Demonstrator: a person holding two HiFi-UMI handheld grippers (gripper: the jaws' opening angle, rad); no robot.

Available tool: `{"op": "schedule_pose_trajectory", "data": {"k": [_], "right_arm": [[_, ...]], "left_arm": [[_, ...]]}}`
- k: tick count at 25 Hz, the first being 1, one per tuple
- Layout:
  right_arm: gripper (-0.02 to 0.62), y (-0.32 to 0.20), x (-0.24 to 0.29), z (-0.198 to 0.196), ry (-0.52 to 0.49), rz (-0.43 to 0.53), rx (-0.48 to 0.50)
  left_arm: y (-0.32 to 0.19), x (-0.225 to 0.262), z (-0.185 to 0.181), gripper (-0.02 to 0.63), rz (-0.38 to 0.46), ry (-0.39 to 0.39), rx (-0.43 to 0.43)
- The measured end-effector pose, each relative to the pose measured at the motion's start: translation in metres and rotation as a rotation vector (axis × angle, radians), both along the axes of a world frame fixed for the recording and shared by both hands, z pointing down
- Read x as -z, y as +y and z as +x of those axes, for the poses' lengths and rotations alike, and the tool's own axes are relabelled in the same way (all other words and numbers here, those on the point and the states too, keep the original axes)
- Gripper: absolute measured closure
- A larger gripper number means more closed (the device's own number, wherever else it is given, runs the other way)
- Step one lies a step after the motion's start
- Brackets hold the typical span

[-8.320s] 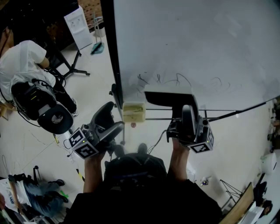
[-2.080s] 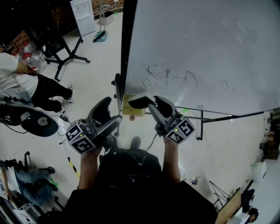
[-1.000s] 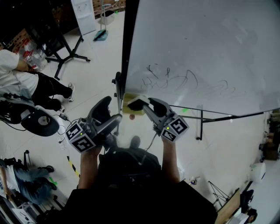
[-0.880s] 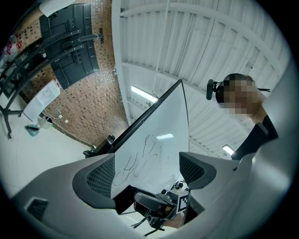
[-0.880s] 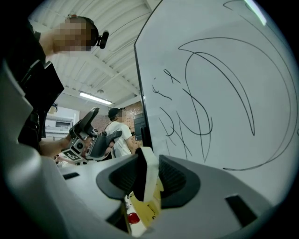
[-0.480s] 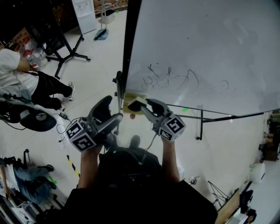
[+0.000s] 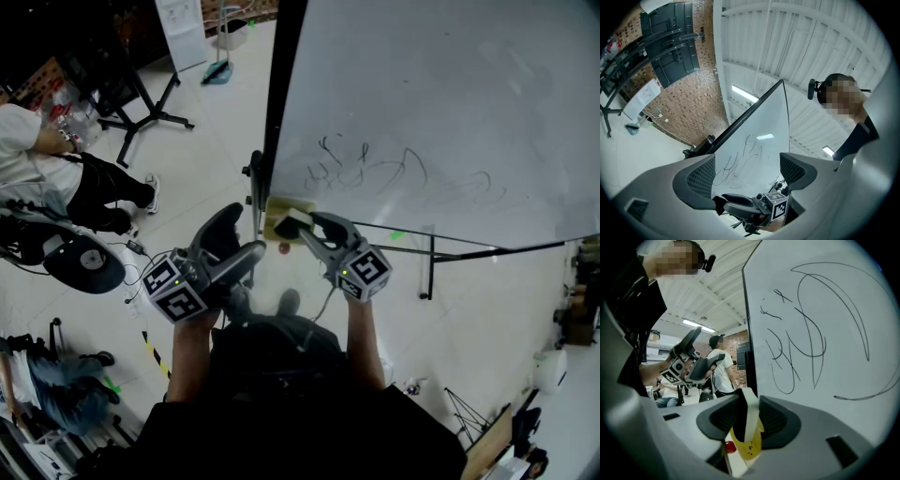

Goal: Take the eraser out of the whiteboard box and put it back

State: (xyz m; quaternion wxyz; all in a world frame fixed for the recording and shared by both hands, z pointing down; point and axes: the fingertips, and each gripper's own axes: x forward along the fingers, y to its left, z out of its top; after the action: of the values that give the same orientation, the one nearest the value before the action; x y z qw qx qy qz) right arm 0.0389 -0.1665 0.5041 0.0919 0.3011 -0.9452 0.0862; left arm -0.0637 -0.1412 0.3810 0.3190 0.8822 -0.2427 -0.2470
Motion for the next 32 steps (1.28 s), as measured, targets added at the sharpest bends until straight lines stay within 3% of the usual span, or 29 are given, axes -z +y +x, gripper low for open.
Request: {"op": "schedule_pose_trajectory", "data": {"k": [32], "right_arm": [[0.439,0.003,-0.052,-0.012,0.193,0.009,0.032]], "left_arm": [[-0.002,-0.008,-0.007,0.178,-0.017,0.009,0.024]]}}
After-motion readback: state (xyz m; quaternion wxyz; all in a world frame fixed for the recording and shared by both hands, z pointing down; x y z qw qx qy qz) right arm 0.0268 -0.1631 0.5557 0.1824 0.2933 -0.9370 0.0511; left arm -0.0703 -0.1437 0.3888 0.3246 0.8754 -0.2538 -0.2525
